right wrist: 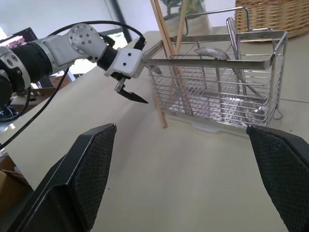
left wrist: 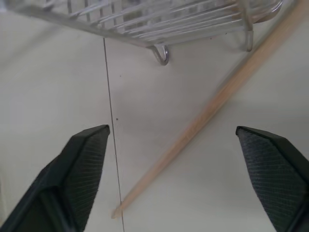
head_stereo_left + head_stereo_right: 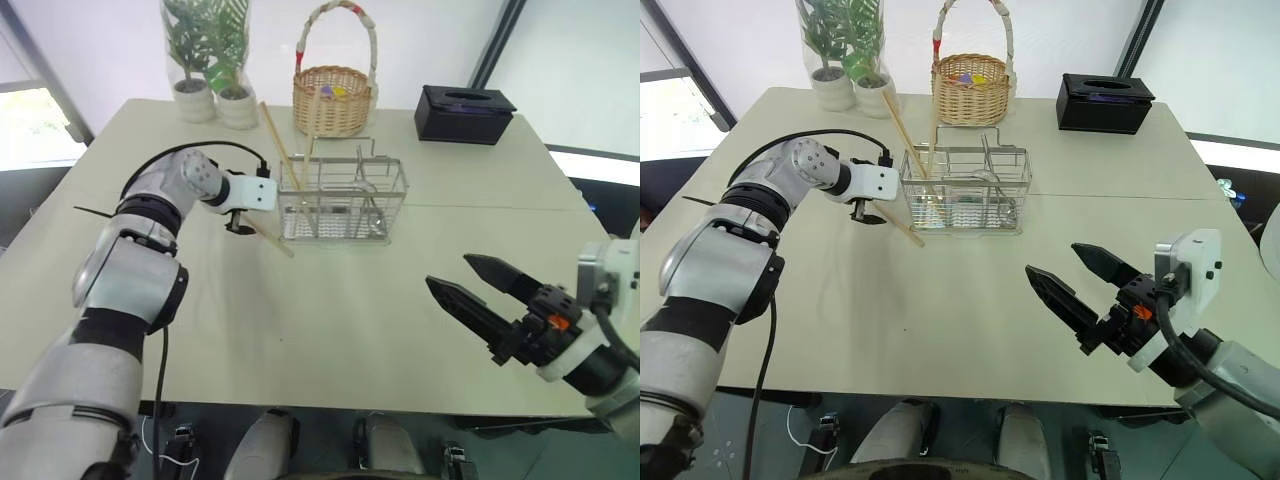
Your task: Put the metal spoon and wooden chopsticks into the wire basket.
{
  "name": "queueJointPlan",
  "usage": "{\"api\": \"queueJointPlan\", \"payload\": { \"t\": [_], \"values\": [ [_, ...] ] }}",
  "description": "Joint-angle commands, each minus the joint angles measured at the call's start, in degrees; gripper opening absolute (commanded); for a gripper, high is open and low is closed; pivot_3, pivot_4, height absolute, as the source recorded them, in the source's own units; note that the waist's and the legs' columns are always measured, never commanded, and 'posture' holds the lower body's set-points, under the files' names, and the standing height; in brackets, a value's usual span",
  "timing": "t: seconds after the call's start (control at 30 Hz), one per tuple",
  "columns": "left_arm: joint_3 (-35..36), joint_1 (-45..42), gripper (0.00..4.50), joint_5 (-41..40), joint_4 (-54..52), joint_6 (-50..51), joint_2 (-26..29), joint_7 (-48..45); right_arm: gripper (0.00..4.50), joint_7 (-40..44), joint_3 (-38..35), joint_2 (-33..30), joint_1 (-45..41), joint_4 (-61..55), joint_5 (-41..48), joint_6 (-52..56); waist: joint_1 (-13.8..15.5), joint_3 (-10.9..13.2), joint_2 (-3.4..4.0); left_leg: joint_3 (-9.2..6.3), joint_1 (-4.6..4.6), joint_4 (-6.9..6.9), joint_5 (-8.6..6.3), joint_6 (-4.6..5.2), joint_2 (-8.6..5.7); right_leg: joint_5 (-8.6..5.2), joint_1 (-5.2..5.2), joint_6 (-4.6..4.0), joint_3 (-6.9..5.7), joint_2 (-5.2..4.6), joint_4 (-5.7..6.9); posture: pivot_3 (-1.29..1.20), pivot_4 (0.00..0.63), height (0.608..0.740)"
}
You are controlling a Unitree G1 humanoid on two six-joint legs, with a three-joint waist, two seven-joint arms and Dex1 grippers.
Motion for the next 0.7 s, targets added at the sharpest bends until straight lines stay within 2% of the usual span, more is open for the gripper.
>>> {"api": "queueJointPlan", "payload": {
  "t": [0.03, 0.7],
  "values": [
    [-1.16, -1.17, 4.45, 1.44, -0.53, -1.3, -1.07, 0.81, 4.5, -1.07, -1.81, -0.74, 0.8, -2.46, 1.29, -2.72, -0.01, 0.0, 0.0, 0.0, 0.01, 0.0, 0.0, 0.01, -0.01, 0.0, 0.02, 0.0, 0.0, 0.0, 0.0, 0.0, 0.15, 0.655],
    [-2.4, 2.55, 4.45, 3.33, -0.16, -1.1, -0.94, 5.92, 4.5, -3.66, -4.12, -4.53, 2.93, -1.81, 4.32, -5.43, -0.16, 0.01, 0.0, 0.0, 0.26, 0.0, -0.02, 0.05, 0.05, -0.01, 0.25, 0.01, -0.01, -0.01, -0.01, 0.0, 0.15, 0.655]
  ]
}}
